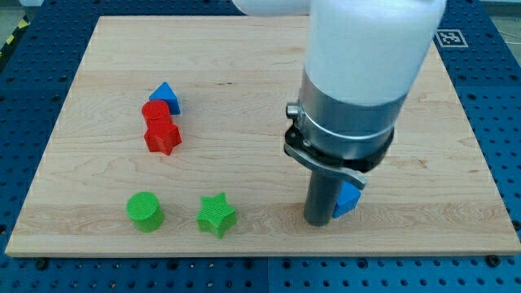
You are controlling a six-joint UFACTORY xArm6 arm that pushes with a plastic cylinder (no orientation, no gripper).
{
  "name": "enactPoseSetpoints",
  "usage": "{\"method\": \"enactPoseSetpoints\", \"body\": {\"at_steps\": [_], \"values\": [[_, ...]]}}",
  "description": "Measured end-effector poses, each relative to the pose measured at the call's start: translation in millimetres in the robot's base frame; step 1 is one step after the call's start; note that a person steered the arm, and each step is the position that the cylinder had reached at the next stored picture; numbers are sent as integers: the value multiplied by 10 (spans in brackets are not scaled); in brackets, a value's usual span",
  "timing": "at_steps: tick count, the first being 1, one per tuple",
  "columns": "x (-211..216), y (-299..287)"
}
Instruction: Slide blue cube slightly up
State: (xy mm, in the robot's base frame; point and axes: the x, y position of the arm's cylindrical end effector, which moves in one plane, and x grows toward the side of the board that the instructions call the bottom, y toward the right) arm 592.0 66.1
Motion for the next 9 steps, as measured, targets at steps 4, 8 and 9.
{"method": "enactPoseSetpoints", "body": {"at_steps": [4, 8, 9], "values": [[-29, 239], [-137, 664], [-177, 624]]}}
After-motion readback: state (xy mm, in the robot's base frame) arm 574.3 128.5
